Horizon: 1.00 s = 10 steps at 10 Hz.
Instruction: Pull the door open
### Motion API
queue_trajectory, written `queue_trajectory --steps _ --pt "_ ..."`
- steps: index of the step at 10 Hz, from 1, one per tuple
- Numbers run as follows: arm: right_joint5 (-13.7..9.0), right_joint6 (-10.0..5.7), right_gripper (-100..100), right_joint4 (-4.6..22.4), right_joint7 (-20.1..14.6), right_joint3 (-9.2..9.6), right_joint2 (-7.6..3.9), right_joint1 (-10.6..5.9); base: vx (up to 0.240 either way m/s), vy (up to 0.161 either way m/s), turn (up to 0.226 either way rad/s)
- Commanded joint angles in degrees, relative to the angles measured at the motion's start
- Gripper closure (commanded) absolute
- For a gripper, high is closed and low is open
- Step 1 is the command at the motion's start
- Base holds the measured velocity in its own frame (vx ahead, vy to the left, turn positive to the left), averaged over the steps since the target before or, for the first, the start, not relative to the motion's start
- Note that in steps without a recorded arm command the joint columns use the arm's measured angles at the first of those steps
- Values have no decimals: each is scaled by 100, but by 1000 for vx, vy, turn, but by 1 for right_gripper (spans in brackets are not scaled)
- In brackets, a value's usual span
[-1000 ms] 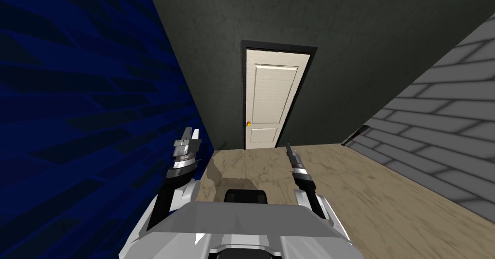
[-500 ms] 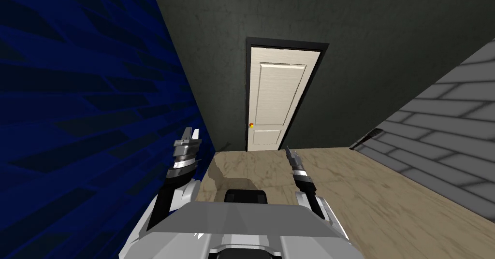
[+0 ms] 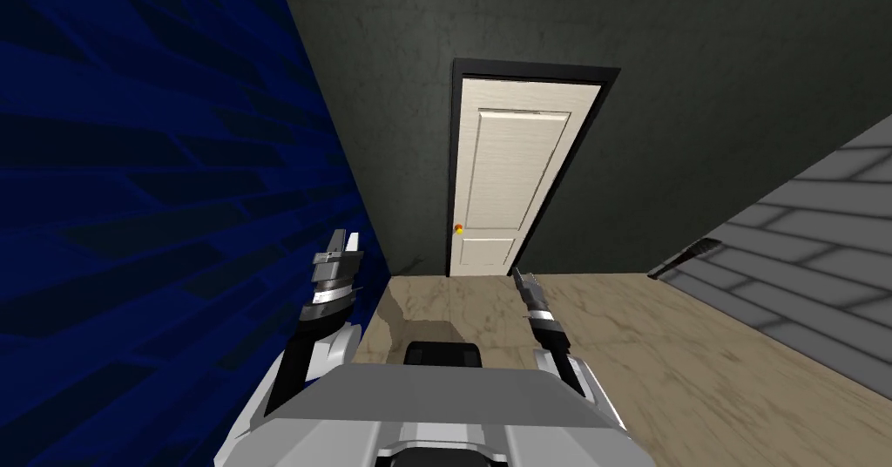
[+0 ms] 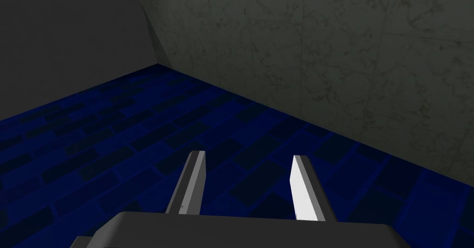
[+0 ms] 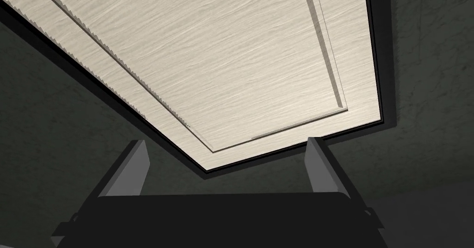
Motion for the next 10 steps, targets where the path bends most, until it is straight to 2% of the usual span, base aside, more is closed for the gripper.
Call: queue_trajectory --steps 1,10 --pt "86 -106 -100 193 175 -72 2 -27 111 65 56" --pt "556 -515 -100 1204 1039 -442 55 -284 111 55 48"
